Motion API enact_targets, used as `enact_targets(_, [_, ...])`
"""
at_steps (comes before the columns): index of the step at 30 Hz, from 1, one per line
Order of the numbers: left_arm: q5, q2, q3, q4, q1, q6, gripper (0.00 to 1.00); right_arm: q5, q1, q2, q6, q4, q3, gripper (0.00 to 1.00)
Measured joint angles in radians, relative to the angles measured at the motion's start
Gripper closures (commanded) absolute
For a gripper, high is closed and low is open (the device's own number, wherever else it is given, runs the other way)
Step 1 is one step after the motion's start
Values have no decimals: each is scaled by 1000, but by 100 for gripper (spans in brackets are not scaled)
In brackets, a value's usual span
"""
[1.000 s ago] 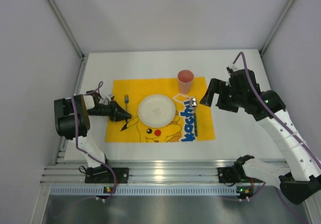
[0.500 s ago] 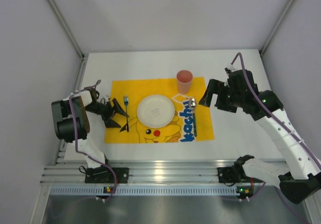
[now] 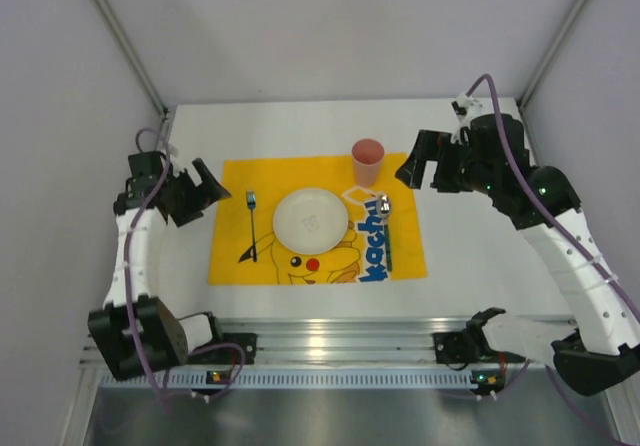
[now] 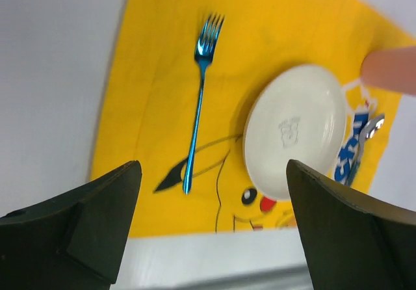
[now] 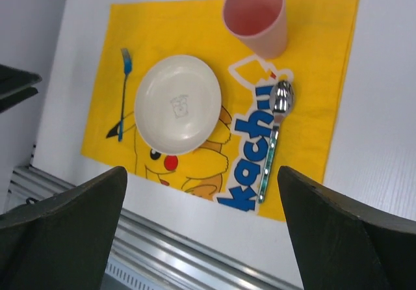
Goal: Set the dinner table for one person
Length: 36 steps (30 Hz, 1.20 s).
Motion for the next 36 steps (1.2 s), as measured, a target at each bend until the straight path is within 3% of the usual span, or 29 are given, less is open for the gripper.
enact_targets(6, [-212,-581,-319,388,-86,-15,2,-8,9,-249,2,212,-188,0])
enact_targets(9, [-271,-669,-446,548,-100,25,1,-5,9,-363,3,246,-279,0])
enact_targets(11, [-306,-633,-523,626,-100,56,2,-6,9,-393,8,254,-314,0])
enact_targets(14, [-335,-551,-630,744,-100,80,20,-13,9,-406,18,244,-367,0])
enact_targets(18, [-328,-395,-795,988,-101,122,8,-27,9,-429,20,203,-422,0])
enact_targets(22, [-363,-208,-887,1249,-102,124,9,-32,9,-474,4,153,-439,0])
enact_targets(26, [-381,28,-880,1493,-108,125,14,-32,9,-512,-27,117,-440,0])
enact_targets(31, [-415,232,-786,1675,-184,195,3,-34,11,-489,-42,97,-449,0])
enact_targets(36, [-486,303,-783,1797,-304,278,1,-14,25,-404,-44,91,-451,0])
